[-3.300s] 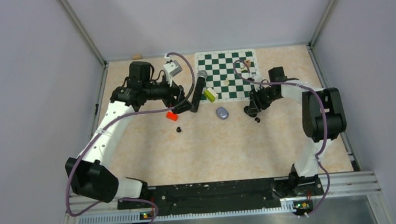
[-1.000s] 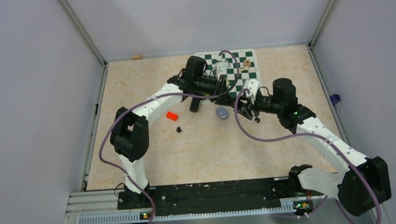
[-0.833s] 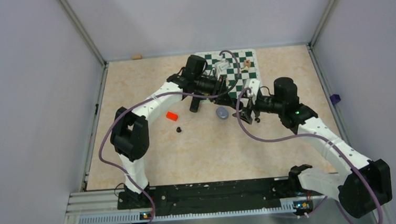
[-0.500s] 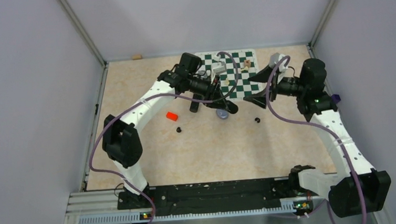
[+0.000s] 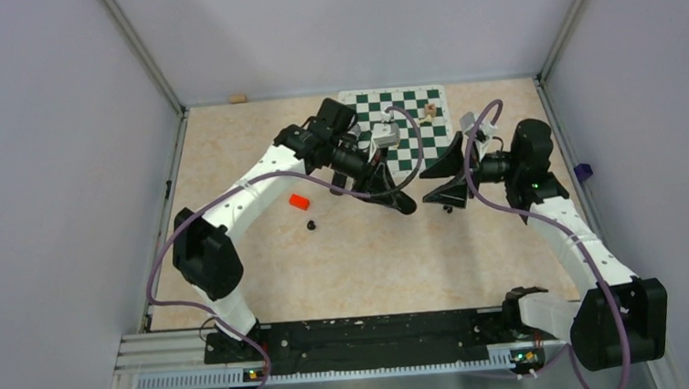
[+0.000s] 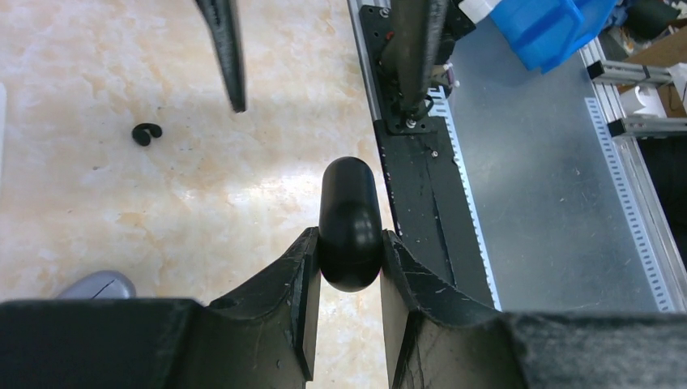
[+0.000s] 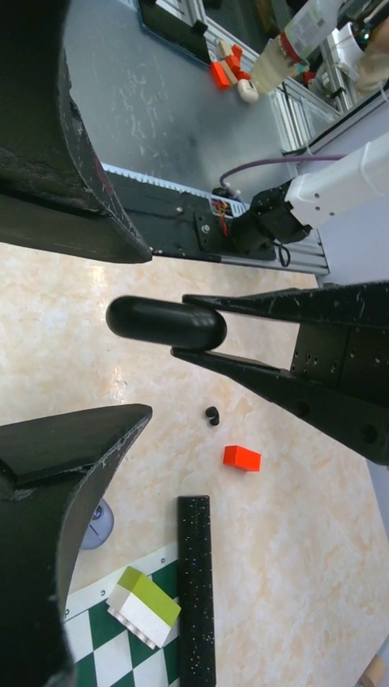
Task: Insert the wireless bluetooth earbuds into the charging case
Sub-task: Adjust the charging case.
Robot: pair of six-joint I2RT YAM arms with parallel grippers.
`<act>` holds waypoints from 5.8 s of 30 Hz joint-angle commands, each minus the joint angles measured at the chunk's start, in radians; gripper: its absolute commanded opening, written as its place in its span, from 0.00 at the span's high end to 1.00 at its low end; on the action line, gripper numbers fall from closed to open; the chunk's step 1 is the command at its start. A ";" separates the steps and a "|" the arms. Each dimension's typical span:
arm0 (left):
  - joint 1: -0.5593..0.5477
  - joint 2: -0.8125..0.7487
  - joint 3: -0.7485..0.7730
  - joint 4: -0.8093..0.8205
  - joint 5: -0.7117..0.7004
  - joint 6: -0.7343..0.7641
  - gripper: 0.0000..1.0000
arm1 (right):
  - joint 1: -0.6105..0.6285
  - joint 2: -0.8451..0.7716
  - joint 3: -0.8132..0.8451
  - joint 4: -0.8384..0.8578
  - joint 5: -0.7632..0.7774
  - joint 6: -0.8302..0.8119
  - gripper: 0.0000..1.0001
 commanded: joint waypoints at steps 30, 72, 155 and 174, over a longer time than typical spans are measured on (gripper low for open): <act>-0.054 0.009 0.053 -0.029 -0.046 0.046 0.96 | 0.141 0.074 0.106 -0.539 0.049 -0.554 0.66; -0.050 0.014 0.019 0.101 -0.002 -0.092 0.62 | 0.105 -0.023 -0.037 0.014 0.146 -0.137 1.00; -0.021 -0.026 -0.022 0.196 -0.001 -0.166 0.99 | 0.073 0.052 -0.069 0.209 0.109 0.087 0.76; -0.029 -0.014 -0.029 0.184 -0.014 -0.149 1.00 | 0.013 0.107 -0.055 0.347 0.130 0.290 0.42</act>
